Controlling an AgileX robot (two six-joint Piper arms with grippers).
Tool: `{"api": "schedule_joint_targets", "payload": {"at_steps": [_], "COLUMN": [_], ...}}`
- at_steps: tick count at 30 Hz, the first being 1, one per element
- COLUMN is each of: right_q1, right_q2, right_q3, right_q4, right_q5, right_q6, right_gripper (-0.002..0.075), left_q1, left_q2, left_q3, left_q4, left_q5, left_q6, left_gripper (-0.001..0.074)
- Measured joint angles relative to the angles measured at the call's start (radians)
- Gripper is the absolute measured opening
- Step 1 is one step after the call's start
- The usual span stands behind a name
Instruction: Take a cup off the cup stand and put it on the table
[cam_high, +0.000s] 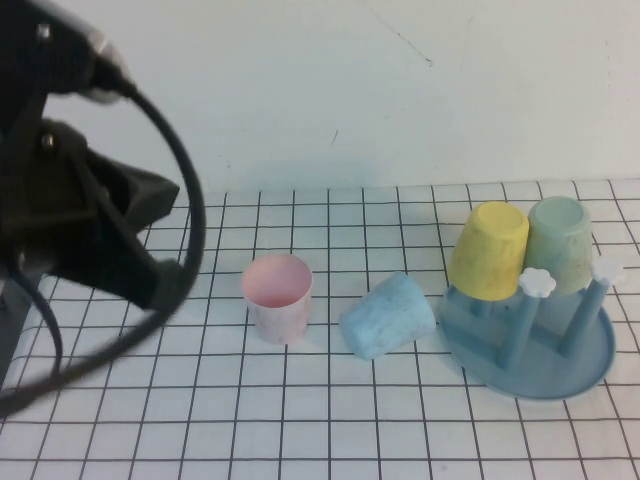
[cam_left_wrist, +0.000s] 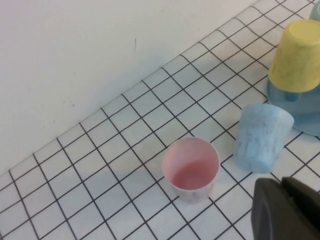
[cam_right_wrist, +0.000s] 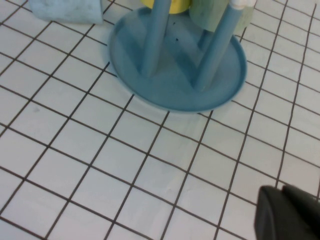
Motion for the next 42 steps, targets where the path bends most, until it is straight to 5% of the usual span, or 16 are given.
{"api": "schedule_joint_targets", "payload": {"at_steps": [7, 24, 34, 42], "right_q1": [0.0, 0.0, 0.0, 0.0], "right_q2": [0.0, 0.0, 0.0, 0.0], "right_q3": [0.0, 0.0, 0.0, 0.0], "right_q4": [0.005, 0.006, 0.008, 0.011], "right_q5": [0.0, -0.002, -0.002, -0.002], "right_q6": [0.0, 0.002, 0.002, 0.002], "right_gripper": [-0.0001, -0.0001, -0.0001, -0.0001], "left_q1": [0.0, 0.0, 0.021, 0.021], "left_q2": [-0.062, -0.024, -0.14, -0.424], "left_q3": [0.26, 0.491, 0.753, 1.005], "left_q4": [-0.005, -0.08, -0.113, -0.534], "left_q5": [-0.242, -0.297, -1.044, -1.108], "left_q6": [0.0, -0.031, 0.022, 0.363], "left_gripper": [-0.0001, -0.0002, -0.0002, -0.0002]}}
